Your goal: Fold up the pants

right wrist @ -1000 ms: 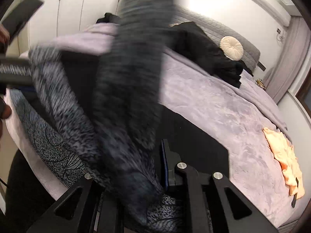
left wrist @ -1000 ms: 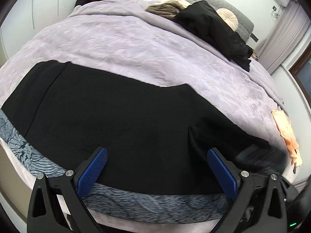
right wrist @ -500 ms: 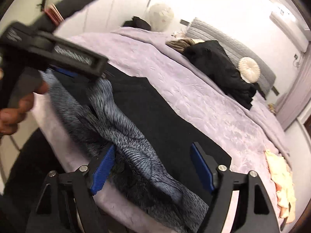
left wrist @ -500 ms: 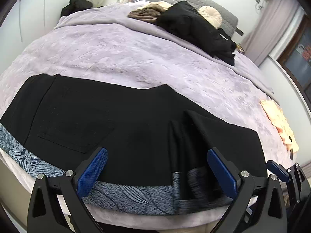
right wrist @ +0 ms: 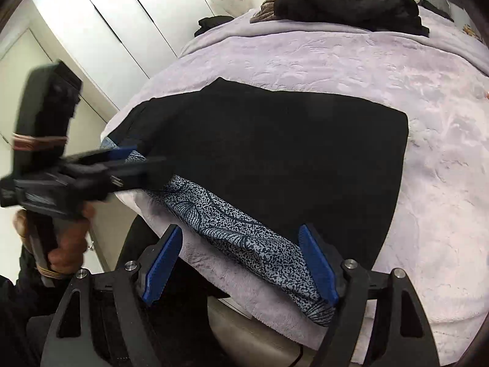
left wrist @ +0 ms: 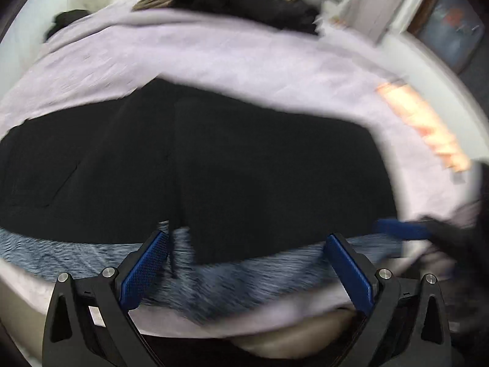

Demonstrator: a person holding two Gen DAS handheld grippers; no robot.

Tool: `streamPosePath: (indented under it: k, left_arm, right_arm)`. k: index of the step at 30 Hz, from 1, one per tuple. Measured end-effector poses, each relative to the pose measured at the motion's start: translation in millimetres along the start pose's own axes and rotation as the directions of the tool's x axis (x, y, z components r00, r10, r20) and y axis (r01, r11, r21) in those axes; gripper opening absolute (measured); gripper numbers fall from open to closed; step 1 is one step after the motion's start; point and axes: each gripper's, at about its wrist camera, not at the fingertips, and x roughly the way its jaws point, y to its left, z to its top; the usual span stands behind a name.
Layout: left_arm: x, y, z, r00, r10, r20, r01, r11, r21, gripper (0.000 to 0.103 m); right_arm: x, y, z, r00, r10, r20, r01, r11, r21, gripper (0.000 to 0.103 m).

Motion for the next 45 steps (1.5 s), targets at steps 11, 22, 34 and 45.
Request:
streamPosePath:
  k: [11, 22, 34, 45]
  left_arm:
    - [9.8, 3.1, 6.3, 0.999, -0.009, 0.045, 0.009, 1.0, -0.013, 0.103]
    - [15.6, -3.0, 8.2, 0.998, 0.049, 0.03, -0.048, 0.998, -0.036, 0.103]
    - [20.3, -9.5, 10.6, 0.996, 0.08, 0.044, -0.078, 0.996, -0.04, 0.103]
    - [18.2, -2.3, 3.0, 0.995, 0.068, 0.069, -0.066, 0.997, -0.037, 0.103]
  right_arm:
    - [-13.0, 10.6, -20.6, 0.994, 0.049, -0.094, -0.059, 0.993, -0.098, 0.087]
    - [5.6, -3.1, 8.0, 1.0, 0.018, -0.016, -0.019, 0.993, -0.113, 0.089]
    - [15.0, -16.9, 63.8, 0.997, 0.072, 0.02, -0.069, 0.987, -0.143, 0.09]
    - [18.2, -41.4, 71.8, 1.0, 0.001, 0.021, 0.002, 0.995, -0.103, 0.09]
